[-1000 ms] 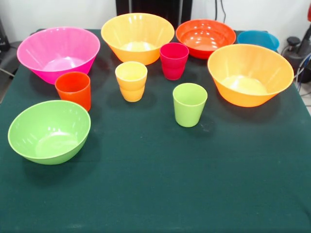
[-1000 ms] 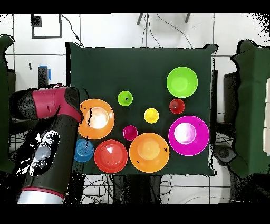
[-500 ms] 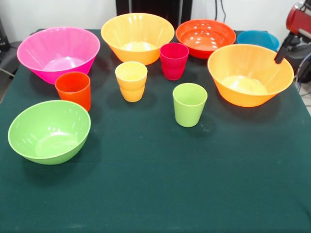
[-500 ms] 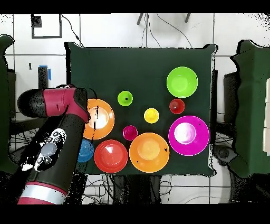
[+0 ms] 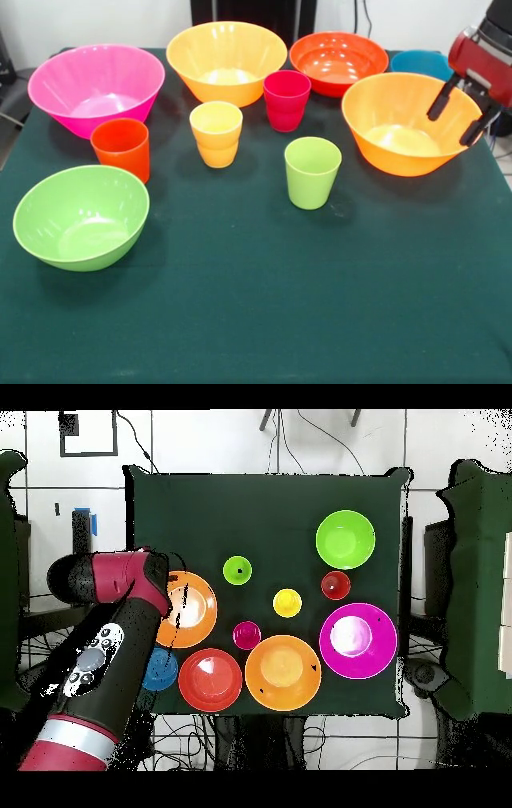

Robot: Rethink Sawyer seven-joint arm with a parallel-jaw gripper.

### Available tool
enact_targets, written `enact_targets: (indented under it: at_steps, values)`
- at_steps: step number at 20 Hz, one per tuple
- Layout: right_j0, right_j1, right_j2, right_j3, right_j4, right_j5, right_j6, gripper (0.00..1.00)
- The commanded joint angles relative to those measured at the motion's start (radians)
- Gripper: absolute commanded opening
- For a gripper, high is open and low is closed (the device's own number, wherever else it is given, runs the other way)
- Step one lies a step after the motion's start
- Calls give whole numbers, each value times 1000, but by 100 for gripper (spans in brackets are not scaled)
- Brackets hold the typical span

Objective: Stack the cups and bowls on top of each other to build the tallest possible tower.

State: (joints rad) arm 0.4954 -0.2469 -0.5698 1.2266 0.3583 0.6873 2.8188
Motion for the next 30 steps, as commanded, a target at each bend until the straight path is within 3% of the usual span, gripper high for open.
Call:
enact_targets:
  at_steps: [1, 8, 23, 30]
  values:
    - [48, 115, -9, -58, 109, 88, 467, 100]
    - [19, 112, 38, -56, 171, 83, 436, 100]
    - [-12, 114, 97, -64, 150, 73, 348, 100]
    - [-29, 102, 92, -60, 107, 55, 271, 100]
